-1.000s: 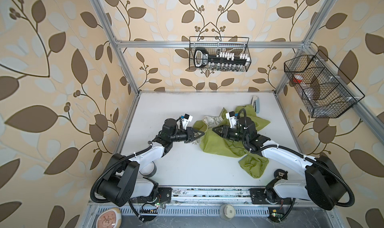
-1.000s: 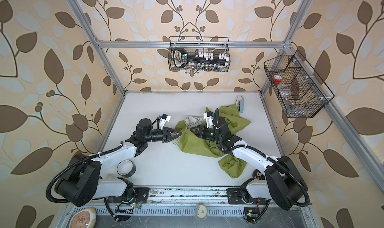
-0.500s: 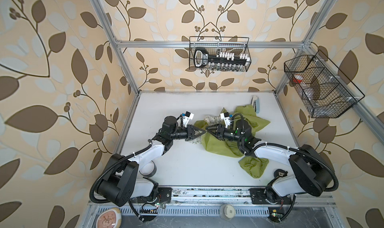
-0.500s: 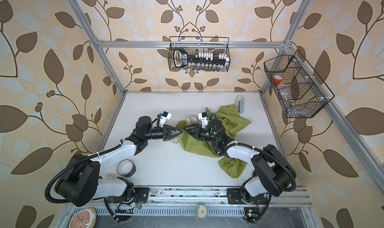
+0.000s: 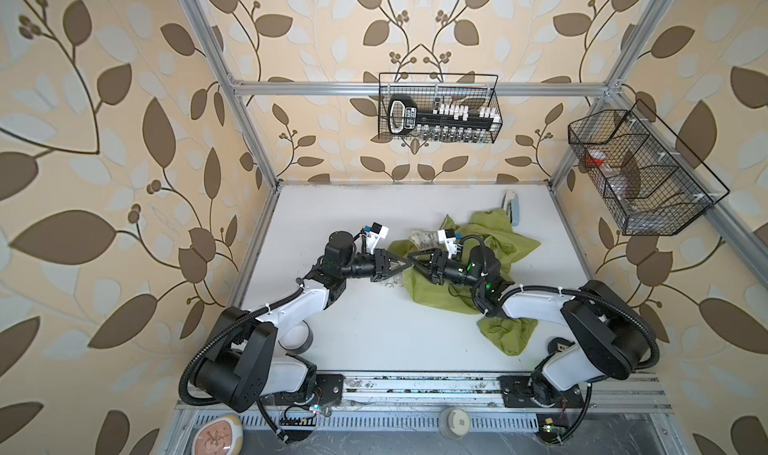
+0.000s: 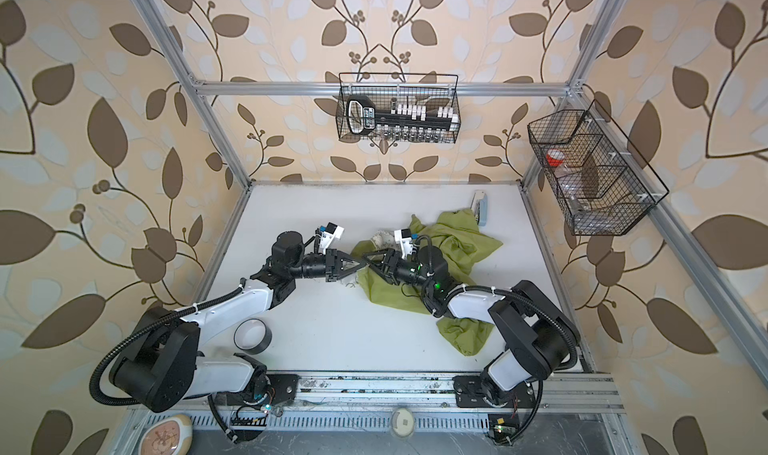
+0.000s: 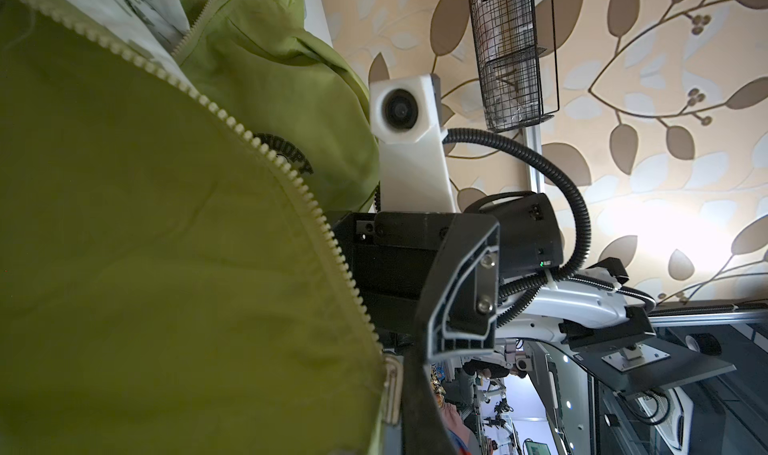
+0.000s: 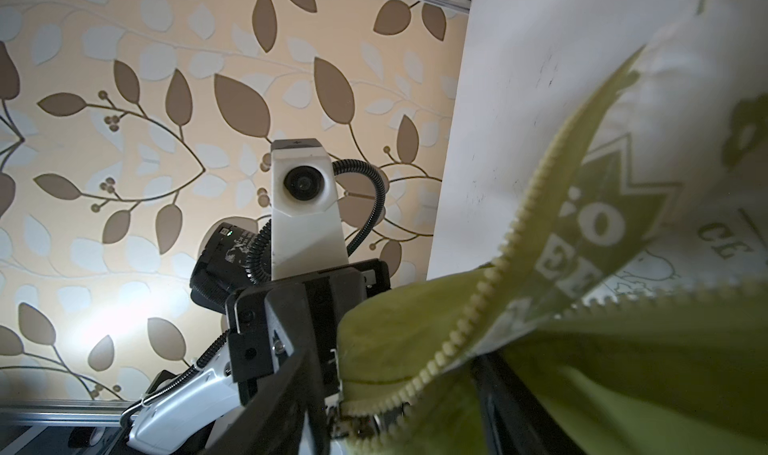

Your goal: Zip up the jacket

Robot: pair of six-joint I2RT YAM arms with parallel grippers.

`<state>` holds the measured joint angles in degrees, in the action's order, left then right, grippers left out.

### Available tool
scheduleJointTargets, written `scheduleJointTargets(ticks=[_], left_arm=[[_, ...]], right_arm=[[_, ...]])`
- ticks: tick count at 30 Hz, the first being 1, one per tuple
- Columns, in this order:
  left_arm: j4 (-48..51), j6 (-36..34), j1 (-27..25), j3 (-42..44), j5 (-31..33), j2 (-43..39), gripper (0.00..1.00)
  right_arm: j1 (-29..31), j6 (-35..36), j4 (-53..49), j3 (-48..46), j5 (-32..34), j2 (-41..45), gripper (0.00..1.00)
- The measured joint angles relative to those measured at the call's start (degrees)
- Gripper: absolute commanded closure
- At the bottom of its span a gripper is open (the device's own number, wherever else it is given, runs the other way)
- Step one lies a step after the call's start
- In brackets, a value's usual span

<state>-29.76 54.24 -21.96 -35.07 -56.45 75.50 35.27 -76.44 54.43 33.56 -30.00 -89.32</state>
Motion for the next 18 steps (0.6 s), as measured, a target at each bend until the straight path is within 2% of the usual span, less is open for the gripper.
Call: scheduleJointTargets(ticks=[3, 6, 11, 18], left_arm=[[-0.63, 0.26, -0.24, 0.48, 0.15, -0.02, 1.00], [-1.25, 0.39, -0.24, 2.21, 0.83, -0.04, 1.00], [1.31, -0.07, -0.24, 6.21, 4.76, -1.07, 1.00], [7.37, -0.42, -0.24, 14.60, 15.21, -3.63, 1.00]], right_arm=[[-0.31, 0.44, -1.25, 0.00, 0.24, 0.39, 0.43], [-0.44, 3.26, -7.02, 0.09, 1.36, 1.81, 0.45], [0.50, 11.67, -24.28, 4.13, 6.56, 5.01, 0.41], [5.27, 25.18, -46.64, 12.48, 18.58, 7.54, 0.38]])
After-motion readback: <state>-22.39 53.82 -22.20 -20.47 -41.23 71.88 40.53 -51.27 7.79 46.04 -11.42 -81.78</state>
